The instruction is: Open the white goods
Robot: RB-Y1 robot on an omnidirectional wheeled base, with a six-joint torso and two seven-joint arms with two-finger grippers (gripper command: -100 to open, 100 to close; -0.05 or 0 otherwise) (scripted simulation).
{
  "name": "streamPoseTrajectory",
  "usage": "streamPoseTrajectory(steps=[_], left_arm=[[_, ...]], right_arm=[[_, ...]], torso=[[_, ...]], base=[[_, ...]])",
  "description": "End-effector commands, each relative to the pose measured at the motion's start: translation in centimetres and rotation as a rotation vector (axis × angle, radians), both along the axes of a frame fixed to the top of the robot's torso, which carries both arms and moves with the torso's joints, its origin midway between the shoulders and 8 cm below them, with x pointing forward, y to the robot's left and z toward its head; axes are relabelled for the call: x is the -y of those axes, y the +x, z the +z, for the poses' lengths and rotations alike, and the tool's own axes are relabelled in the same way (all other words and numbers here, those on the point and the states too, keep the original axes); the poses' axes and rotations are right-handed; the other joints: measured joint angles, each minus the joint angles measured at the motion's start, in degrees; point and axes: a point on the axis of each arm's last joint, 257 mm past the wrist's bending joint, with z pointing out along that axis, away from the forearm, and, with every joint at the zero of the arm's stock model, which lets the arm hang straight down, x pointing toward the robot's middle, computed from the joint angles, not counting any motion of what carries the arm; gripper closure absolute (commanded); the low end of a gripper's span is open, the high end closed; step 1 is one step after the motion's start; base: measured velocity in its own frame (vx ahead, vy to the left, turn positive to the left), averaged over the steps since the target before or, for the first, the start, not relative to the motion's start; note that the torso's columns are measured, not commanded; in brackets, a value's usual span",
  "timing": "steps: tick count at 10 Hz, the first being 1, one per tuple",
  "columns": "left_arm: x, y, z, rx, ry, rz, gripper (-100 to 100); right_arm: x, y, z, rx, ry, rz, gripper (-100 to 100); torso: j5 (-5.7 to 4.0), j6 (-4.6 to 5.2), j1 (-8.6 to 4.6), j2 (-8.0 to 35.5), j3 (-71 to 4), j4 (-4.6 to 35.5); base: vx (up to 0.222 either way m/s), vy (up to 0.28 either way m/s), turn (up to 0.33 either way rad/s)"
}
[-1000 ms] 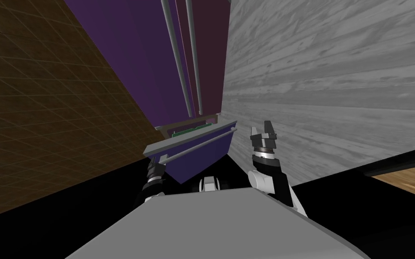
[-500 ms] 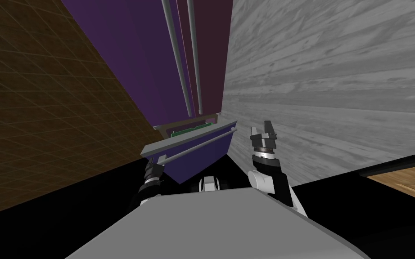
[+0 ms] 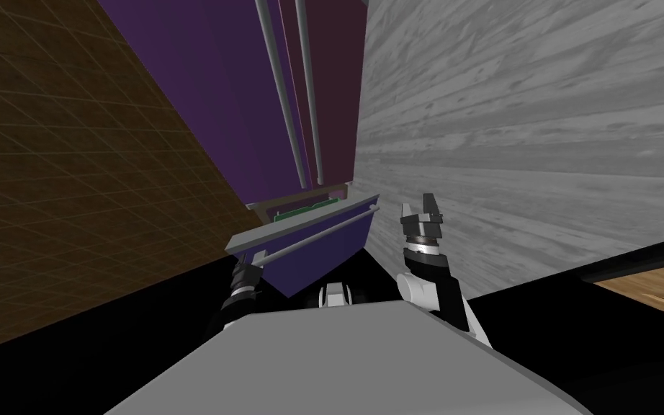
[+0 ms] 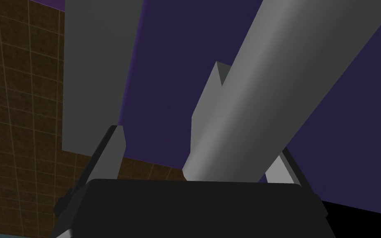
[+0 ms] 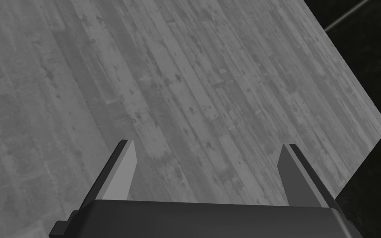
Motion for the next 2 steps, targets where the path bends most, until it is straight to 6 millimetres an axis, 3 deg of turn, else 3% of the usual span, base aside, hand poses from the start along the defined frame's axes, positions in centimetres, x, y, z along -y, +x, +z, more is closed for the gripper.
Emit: streamPoseTrajectory(steps=[1,2], left_arm=[[0.00,-0.05,-0.18,-0.004,-0.002,0.000,0],[0.01,-0.08,-0.29,-0.007,-0.003,0.000,0]], right_arm=[[0.00,0.00,0.00,0.000,0.000,0.000,0],[0.00,0.00,0.00,0.000,0.000,0.000,0]], torso=[[0.06,0.01,0.06,-0.1,0.0,-0.1],[0.11,0.01,0.10,-0.1,0.0,-0.1]], base=[[0.000,0.000,0.000],[0.000,0.000,0.000]])
